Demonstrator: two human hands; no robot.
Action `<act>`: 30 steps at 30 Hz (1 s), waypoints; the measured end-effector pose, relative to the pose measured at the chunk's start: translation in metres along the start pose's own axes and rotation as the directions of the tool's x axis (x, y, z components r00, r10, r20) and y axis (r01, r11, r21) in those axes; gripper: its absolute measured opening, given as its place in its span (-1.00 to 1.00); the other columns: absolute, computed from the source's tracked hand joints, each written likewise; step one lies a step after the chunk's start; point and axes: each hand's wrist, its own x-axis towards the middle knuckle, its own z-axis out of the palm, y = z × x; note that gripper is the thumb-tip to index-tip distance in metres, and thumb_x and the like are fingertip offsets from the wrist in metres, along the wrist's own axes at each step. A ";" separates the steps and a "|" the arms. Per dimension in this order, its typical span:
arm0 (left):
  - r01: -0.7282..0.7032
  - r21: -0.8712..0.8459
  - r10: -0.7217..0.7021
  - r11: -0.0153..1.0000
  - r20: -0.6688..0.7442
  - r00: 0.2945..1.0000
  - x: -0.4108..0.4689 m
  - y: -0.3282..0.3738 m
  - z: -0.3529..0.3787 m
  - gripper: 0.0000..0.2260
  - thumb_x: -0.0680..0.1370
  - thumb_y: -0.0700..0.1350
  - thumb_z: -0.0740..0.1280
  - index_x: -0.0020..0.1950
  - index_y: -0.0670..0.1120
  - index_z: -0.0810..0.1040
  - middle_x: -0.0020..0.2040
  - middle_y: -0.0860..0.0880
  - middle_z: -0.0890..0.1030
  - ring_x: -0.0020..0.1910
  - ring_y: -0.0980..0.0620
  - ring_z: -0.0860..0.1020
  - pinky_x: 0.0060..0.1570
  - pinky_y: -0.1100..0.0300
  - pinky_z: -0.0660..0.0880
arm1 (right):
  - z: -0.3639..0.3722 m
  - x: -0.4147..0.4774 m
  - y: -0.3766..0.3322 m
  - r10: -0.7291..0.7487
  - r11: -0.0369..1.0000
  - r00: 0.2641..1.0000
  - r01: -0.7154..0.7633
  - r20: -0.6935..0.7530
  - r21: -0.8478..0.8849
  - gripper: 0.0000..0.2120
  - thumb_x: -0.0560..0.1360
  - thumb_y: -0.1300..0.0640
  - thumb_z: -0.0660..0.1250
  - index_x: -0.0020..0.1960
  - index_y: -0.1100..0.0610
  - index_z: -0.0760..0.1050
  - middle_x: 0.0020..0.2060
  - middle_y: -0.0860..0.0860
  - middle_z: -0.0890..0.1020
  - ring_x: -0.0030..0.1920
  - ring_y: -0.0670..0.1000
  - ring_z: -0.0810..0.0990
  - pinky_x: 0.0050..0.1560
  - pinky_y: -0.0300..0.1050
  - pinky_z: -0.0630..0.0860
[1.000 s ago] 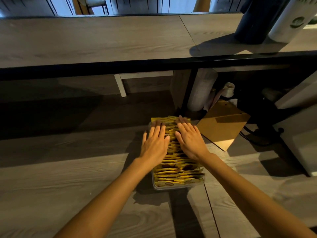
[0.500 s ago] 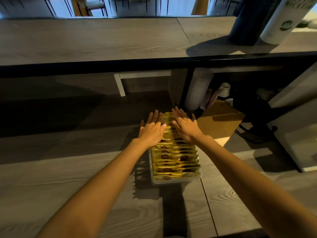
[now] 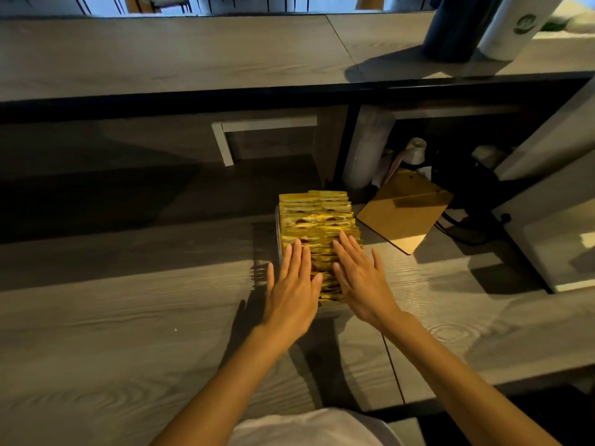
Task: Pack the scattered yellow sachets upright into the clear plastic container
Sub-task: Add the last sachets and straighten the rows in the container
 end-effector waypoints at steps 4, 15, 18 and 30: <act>0.005 0.027 -0.005 1.000 -0.014 1.000 0.010 -0.005 0.002 -0.50 0.65 0.06 -0.14 0.52 -0.03 -0.25 0.55 0.03 -0.25 0.51 0.11 -0.29 0.49 0.01 -0.23 | 0.010 0.010 0.013 -0.064 0.998 0.996 0.065 -0.055 0.011 -0.06 0.30 -0.40 -0.55 0.52 0.04 -0.10 0.49 -0.10 -0.15 0.48 -0.13 -0.23 0.48 0.03 -0.25; 0.035 0.036 -0.034 0.999 -0.041 0.999 0.044 -0.012 0.006 -0.52 0.65 0.05 -0.14 0.53 -0.02 -0.22 0.55 0.04 -0.22 0.53 0.07 -0.23 0.50 -0.04 -0.17 | 0.012 0.048 0.021 -0.066 0.997 0.997 0.067 0.025 -0.029 -0.39 0.48 -0.13 -0.30 0.51 -0.02 -0.18 0.53 -0.05 -0.17 0.52 -0.07 -0.23 0.50 0.11 -0.24; 0.013 0.031 -0.012 0.999 -0.039 0.999 0.041 -0.012 0.004 -0.51 0.65 0.06 -0.14 0.53 -0.03 -0.20 0.56 0.03 -0.21 0.53 0.07 -0.23 0.50 -0.04 -0.20 | 0.009 0.045 0.023 -0.090 0.995 0.996 0.089 0.018 0.045 -0.41 0.52 -0.13 -0.25 0.52 0.02 -0.14 0.54 -0.04 -0.12 0.53 -0.05 -0.18 0.49 0.11 -0.26; -0.071 0.065 0.078 0.995 -0.113 0.990 0.004 -0.025 0.021 -0.45 0.58 0.20 -0.23 0.53 0.00 -0.19 0.55 -0.01 -0.22 0.51 0.05 -0.27 0.47 -0.02 -0.25 | 0.016 0.001 0.039 -0.046 0.987 0.991 0.065 -0.123 0.149 -0.30 0.46 -0.35 -0.32 0.51 -0.03 -0.13 0.49 -0.12 -0.17 0.50 -0.10 -0.23 0.50 0.05 -0.21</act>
